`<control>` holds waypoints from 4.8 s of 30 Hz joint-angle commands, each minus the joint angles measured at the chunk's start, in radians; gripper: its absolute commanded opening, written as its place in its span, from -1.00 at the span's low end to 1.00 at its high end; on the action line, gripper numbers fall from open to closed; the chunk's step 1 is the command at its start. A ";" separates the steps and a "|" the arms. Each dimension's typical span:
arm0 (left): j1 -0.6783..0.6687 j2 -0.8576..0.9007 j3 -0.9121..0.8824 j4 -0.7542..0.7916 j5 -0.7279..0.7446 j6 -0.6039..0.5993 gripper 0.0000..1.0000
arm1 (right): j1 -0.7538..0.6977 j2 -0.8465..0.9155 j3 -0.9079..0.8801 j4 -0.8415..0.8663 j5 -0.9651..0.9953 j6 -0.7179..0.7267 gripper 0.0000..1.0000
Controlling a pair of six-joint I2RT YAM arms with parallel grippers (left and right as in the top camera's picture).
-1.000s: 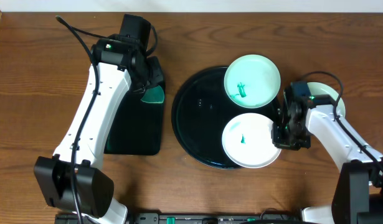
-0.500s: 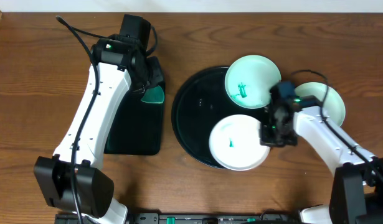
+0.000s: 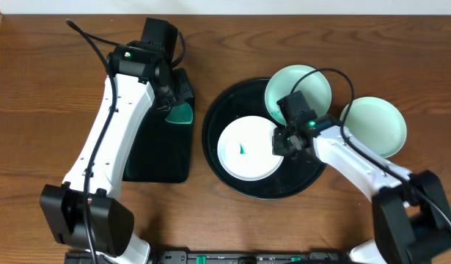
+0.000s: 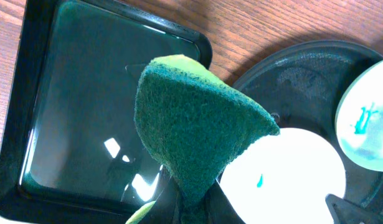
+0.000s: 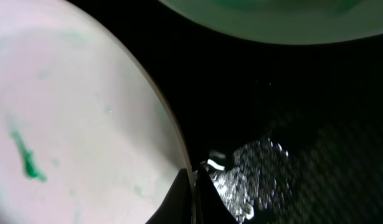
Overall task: Clean dirty plates on tray and stack at the side
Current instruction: 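Bring the sponge in left gripper down onto the white plate, then scrub the white plate with the sponge while right gripper holds it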
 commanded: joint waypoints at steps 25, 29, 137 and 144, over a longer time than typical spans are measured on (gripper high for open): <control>-0.254 0.172 -0.268 0.246 0.074 -0.150 -0.86 | -0.090 0.172 0.016 0.043 -0.117 0.053 -0.98; -0.286 0.237 -0.268 0.327 0.074 -0.200 -0.86 | -0.090 0.172 0.016 0.043 -0.118 0.053 -0.98; -0.384 0.297 -0.253 0.503 -0.094 -0.235 -0.86 | -0.084 0.172 0.016 0.057 -0.122 0.034 -0.98; -0.386 0.297 -0.253 0.375 -0.329 -0.238 -0.86 | -0.084 0.172 0.016 0.057 -0.122 0.034 -0.98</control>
